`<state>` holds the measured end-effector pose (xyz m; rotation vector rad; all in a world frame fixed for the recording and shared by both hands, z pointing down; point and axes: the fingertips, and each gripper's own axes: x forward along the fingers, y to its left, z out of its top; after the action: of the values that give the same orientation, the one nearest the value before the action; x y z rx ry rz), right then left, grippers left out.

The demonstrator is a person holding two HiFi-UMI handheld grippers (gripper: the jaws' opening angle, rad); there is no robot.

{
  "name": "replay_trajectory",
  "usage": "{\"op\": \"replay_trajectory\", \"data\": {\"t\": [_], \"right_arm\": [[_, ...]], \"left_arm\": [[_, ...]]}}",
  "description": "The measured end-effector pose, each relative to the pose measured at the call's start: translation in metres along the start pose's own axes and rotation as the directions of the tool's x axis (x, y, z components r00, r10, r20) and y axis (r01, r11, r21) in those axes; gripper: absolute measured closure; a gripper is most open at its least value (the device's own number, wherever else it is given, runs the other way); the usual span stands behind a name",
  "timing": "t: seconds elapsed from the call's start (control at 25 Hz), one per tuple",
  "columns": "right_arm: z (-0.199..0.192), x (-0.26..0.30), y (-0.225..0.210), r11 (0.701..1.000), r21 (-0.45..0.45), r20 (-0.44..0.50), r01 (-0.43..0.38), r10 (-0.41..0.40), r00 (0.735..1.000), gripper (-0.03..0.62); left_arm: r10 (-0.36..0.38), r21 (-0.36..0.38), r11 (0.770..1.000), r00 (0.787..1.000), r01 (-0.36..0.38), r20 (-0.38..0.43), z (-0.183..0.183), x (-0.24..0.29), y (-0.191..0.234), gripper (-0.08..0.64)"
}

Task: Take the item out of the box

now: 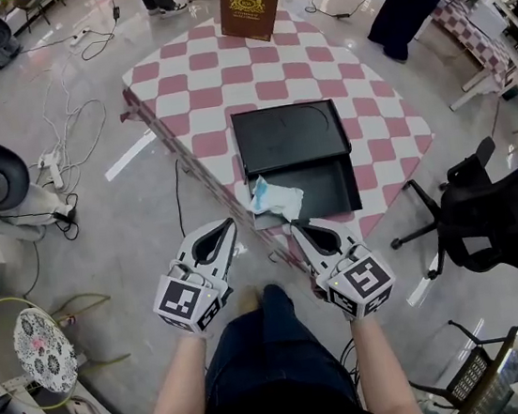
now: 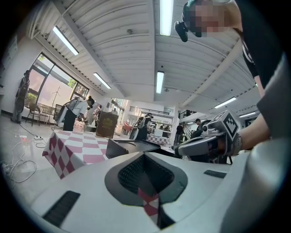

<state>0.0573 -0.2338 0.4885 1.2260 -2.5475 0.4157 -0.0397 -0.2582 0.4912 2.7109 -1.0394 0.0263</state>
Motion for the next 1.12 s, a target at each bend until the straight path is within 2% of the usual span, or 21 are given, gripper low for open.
{"op": "replay_trajectory", "data": {"t": [0.2,0.24,0.48,0.56,0.64,0.72,0.8,0.88,1.0,1.12], "right_arm": [[-0.004,0.008,-0.002,0.999,-0.013,-0.044,-0.031,0.030,0.999,0.585],[-0.004,0.010,-0.003,0.999,-0.012,-0.053,-0.042,0.041,0.998,0.545],[-0.005,0.022,-0.014,0.996,-0.068,-0.119,-0.055,0.047,0.992,0.539],[-0.007,0.027,-0.016,0.995,-0.076,-0.145,-0.066,0.054,0.988,0.500],[-0.009,0.032,-0.019,0.993,-0.094,-0.181,-0.073,0.055,0.982,0.499],[-0.012,0.037,-0.022,0.988,-0.126,-0.239,-0.084,0.052,0.970,0.490],[-0.017,0.043,-0.025,0.980,-0.167,-0.312,-0.107,0.050,0.949,0.450],[-0.021,0.048,-0.027,0.972,-0.198,-0.368,-0.128,0.047,0.928,0.443],[-0.025,0.057,-0.031,0.969,-0.195,-0.417,-0.154,0.060,0.907,0.443],[-0.035,0.062,-0.031,0.963,-0.189,-0.482,-0.191,0.079,0.873,0.443]], "left_arm": [[0.011,-0.017,1.000,1.000,-0.011,0.002,-0.002,0.001,0.003,0.560],[0.019,-0.023,1.000,1.000,-0.019,0.005,-0.001,0.001,0.006,0.560],[0.056,-0.056,0.997,0.998,-0.056,-0.002,-0.006,0.005,0.012,0.560],[0.066,-0.062,0.996,0.998,-0.066,-0.008,-0.007,0.007,0.014,0.560],[0.075,-0.058,0.995,0.997,-0.075,-0.011,-0.009,0.009,0.016,0.560],[0.081,-0.046,0.996,0.997,-0.081,-0.016,-0.009,0.010,0.018,0.560],[0.086,-0.039,0.996,0.996,-0.086,-0.017,-0.009,0.012,0.020,0.560],[0.094,-0.042,0.995,0.995,-0.095,-0.015,-0.008,0.012,0.022,0.560],[0.108,-0.056,0.993,0.994,-0.108,-0.005,-0.007,0.013,0.026,0.560],[0.123,-0.076,0.990,0.992,-0.123,0.003,-0.007,0.013,0.029,0.560]]}}
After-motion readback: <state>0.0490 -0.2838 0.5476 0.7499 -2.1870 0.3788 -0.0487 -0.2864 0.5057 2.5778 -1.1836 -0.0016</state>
